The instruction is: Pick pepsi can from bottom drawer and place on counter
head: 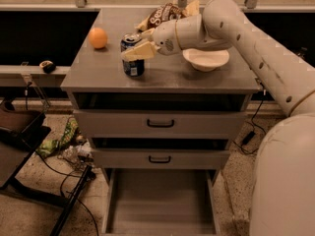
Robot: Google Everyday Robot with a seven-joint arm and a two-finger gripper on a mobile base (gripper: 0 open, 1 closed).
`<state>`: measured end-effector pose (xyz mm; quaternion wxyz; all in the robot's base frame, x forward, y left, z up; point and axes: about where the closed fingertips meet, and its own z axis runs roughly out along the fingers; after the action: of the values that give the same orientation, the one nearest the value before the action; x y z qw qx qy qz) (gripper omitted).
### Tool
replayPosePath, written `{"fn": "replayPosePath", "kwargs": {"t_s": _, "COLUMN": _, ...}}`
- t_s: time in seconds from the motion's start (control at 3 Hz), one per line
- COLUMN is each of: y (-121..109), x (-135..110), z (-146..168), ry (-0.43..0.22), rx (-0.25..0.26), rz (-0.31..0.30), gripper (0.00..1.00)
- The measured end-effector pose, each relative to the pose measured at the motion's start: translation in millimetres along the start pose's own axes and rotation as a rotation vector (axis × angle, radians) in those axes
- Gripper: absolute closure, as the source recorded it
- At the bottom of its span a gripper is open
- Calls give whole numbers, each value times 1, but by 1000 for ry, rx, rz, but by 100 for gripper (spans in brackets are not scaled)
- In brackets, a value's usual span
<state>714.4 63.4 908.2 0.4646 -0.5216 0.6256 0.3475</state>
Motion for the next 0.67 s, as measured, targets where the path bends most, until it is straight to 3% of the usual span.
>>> {"fn": "replayPosePath", "kwargs": {"t_s": 0.33, "y": 0, "x": 0, "z": 0, "ry": 0, "rx": 0, "rz": 0, "gripper": 0}}
{"fn": "replayPosePath", "kwargs": {"t_s": 0.67, "y": 1, "x": -6, "z": -6, "ry": -10, "rx": 5, "rz": -6, "gripper": 0}}
